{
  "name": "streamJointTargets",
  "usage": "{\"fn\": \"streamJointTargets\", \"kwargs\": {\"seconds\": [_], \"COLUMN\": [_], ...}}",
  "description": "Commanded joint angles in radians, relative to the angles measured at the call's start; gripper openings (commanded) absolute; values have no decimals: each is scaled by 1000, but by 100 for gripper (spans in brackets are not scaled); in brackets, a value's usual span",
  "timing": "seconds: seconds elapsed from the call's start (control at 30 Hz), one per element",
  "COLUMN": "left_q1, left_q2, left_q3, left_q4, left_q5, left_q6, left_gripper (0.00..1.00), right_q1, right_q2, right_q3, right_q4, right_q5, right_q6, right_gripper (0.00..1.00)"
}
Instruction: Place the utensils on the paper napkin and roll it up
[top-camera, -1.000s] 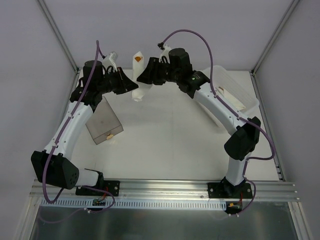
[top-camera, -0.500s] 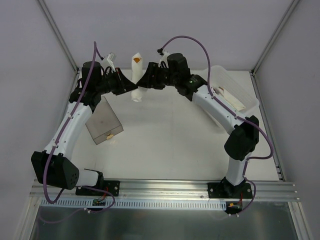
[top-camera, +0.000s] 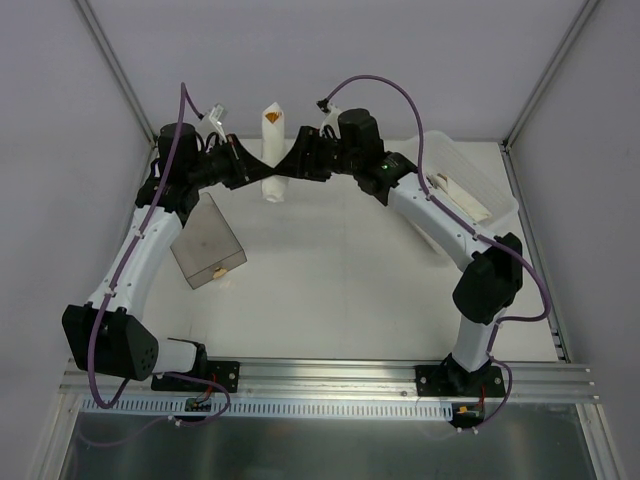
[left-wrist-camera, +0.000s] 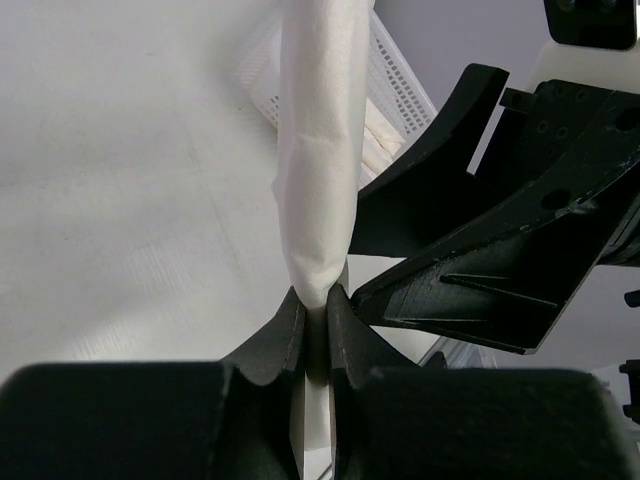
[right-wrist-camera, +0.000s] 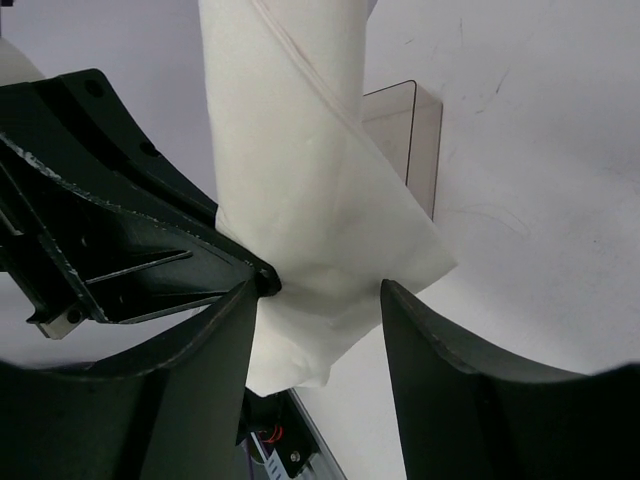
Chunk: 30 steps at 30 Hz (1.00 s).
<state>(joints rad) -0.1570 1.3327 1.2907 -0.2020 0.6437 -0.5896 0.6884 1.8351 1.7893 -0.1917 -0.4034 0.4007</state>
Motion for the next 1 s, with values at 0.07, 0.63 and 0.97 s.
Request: {"fn": "streamJointTargets", "kwargs": {"seconds": [0.07,0.63,0.97], "left_q1": [1,-1,0], "left_q2": [-46,-23,-4], "left_q3": [-19,-83,-143], "left_q4": [87,262,457], "left_q5": [66,188,260], "left_q6": [-32,-147,-274], "left_gripper": [0,0,0], "right_q1": [-9,-56,-89], "right_q2": [-14,12,7], "right_q3": [4,-99,-191], "right_q4": [101,412,610], "right_q5": [-77,-216,-242], "right_q6": [61,321,467], "right_gripper": [54,50,38]}}
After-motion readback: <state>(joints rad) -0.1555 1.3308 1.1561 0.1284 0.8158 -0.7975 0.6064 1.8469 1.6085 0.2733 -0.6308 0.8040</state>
